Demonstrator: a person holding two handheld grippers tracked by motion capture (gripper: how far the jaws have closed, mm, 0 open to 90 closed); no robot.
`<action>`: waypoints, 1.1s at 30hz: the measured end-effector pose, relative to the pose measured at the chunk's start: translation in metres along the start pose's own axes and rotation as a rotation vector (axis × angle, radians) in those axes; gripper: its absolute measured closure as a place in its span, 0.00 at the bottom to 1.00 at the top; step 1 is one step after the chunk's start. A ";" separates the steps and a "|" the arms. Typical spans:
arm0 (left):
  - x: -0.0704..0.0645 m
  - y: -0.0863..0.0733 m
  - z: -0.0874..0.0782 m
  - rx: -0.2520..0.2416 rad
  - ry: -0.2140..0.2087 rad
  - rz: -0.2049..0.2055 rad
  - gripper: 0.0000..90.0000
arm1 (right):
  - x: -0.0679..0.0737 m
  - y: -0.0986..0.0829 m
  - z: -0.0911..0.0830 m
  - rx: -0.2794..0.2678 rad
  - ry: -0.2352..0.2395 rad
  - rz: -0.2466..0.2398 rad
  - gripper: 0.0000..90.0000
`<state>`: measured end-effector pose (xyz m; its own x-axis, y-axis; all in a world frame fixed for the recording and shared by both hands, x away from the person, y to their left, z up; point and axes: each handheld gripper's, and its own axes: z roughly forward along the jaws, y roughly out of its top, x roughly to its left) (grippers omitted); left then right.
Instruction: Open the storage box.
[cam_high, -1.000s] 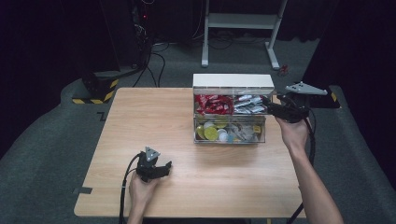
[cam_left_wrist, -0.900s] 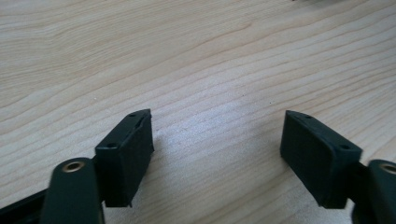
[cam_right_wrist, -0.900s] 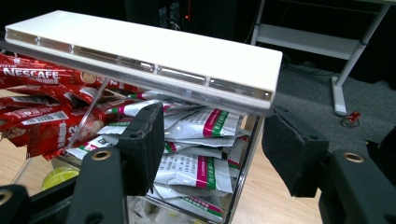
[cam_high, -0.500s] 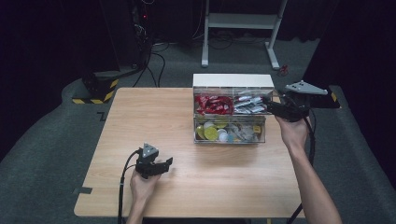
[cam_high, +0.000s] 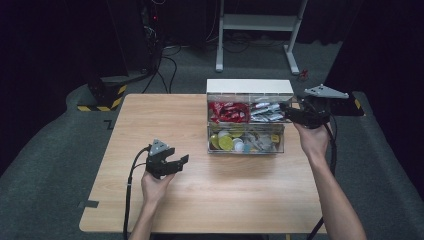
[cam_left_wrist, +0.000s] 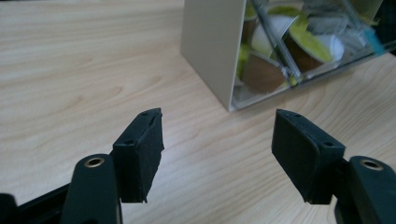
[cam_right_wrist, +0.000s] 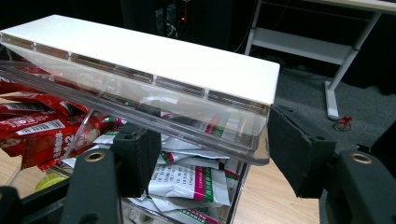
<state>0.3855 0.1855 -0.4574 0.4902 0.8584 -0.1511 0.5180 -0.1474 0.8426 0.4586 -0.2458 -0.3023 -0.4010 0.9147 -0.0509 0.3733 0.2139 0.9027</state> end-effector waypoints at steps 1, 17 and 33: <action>-0.001 0.006 0.001 -0.012 -0.011 -0.005 0.38 | -0.001 0.001 0.001 0.006 0.004 0.003 0.40; -0.023 0.059 0.006 -0.093 -0.074 0.032 0.42 | -0.005 0.005 0.003 0.011 0.026 0.036 0.40; -0.039 0.095 0.009 -0.137 -0.092 0.095 0.48 | -0.006 0.012 0.003 0.026 0.024 0.030 0.41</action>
<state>0.4223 0.1339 -0.3760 0.5981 0.7941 -0.1086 0.3691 -0.1525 0.9168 0.4679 -0.2477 -0.2930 -0.4094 0.9123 -0.0134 0.4070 0.1957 0.8922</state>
